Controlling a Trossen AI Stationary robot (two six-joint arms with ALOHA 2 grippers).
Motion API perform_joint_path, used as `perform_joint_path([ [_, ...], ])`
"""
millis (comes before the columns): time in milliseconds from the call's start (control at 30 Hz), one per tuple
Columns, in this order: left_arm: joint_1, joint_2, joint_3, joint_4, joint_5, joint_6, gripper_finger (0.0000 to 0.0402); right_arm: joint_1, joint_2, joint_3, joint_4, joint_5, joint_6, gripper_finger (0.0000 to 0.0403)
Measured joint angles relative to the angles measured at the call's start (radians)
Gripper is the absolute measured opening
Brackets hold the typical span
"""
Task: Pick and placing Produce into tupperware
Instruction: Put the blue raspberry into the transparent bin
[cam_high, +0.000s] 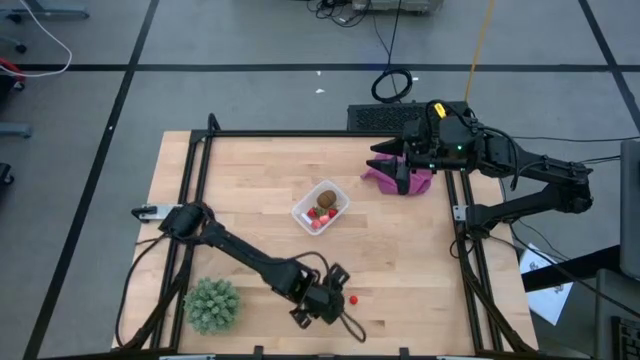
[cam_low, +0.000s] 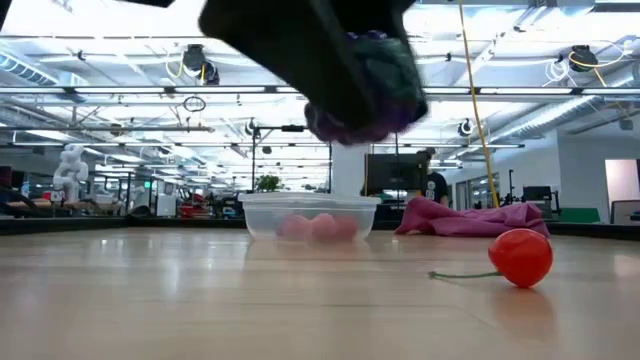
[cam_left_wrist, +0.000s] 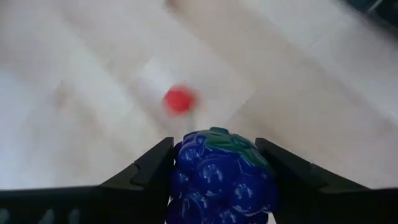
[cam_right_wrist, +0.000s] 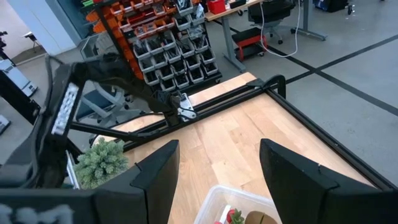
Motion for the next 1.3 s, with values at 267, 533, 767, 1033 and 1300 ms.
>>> perform_joint_path([
  [267,0.097,-0.072,0.001,-0.102,-0.088,-0.091,0.0227,0.000,-0.003,0.000,0.007,-0.051,-0.011,0.0215],
  [533,0.216,-0.133,0.001,-0.177,-0.103,-0.131,0.0238,-0.008,-0.041,0.000,0.016,-0.051,-0.064,0.0215],
  [767,0.327,-0.197,0.001,-0.170,-0.102,-0.152,0.0238,-0.009,-0.081,0.000,0.007,-0.051,-0.100,0.0215],
  [1033,0.382,-0.211,0.001,-0.155,-0.030,-0.196,0.0239,-0.009,-0.096,0.000,-0.031,-0.051,-0.139,0.0215],
  [1300,0.415,-0.211,0.001,-0.175,-0.029,-0.235,0.0239,-0.009,-0.089,0.000,-0.081,-0.051,-0.139,0.0215],
])
